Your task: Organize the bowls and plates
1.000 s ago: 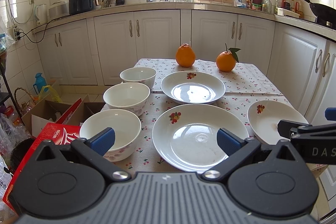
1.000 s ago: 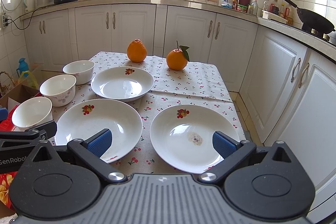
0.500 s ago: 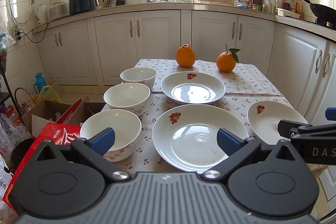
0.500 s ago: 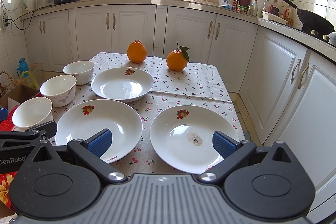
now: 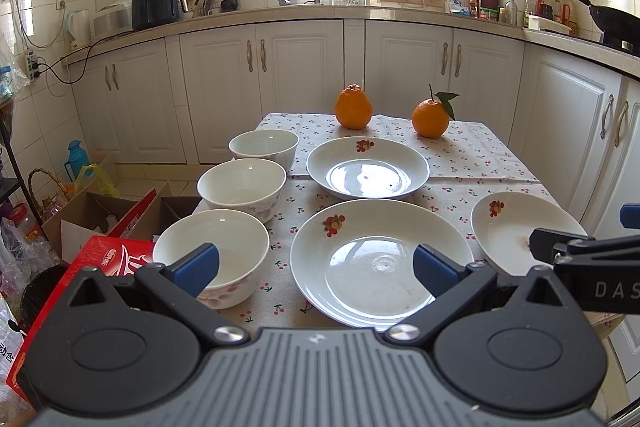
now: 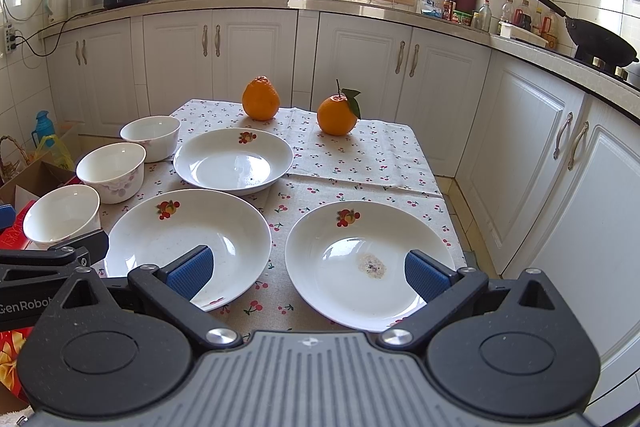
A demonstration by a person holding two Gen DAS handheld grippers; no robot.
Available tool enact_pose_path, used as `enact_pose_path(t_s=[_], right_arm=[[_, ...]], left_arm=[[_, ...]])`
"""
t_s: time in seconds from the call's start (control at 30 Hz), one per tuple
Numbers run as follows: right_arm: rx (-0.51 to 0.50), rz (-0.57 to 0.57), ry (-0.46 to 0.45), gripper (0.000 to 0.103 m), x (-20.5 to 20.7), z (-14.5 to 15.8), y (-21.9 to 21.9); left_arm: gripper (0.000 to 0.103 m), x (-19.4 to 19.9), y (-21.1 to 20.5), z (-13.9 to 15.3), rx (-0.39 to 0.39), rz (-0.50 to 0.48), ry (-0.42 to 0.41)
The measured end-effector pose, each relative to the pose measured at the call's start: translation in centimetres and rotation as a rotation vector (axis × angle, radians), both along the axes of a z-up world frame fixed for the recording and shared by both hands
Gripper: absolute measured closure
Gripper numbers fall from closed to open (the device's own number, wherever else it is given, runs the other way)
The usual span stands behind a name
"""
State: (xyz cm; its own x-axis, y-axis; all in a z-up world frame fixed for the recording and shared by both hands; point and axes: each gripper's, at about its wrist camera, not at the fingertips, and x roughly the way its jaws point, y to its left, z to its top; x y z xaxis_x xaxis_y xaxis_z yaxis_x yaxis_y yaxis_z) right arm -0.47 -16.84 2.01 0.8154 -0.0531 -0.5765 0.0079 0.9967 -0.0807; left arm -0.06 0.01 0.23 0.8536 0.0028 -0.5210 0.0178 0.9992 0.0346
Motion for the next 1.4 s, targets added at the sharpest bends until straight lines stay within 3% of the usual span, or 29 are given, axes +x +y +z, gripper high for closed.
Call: enact_pose_path(t_s=[0.5,0.8,1.0,1.2,1.4], right_arm=[[0.012,0.001,0.008,0.000,0.2,0.1,-0.6],[0.048,0.036,0.025,0.000,1.3,0.0,-2.7],[0.070,0.051,0.027,0.000,2.0,-0.1,-5.0],[0.043,0.075,0.066,0.000,2.8,-1.5,-7.2],[0.083,0.117,0.151,0.000,3.2,-3.8,-9.6]], left_arm=[[0.001,0.7,-0.7,0.0,0.001,-0.029,0.007],[0.001,2.2,-1.3,0.6,0.042,-0.127,-0.003],[0.001,4.2,-1.7,0.5,0.048,-0.164,0.056],[0.001,6.0,-2.2,0.0,0.030,-0.197,0.072],[0.001,7.8,-3.1,-0.8,0.038,-0.251,0.086]])
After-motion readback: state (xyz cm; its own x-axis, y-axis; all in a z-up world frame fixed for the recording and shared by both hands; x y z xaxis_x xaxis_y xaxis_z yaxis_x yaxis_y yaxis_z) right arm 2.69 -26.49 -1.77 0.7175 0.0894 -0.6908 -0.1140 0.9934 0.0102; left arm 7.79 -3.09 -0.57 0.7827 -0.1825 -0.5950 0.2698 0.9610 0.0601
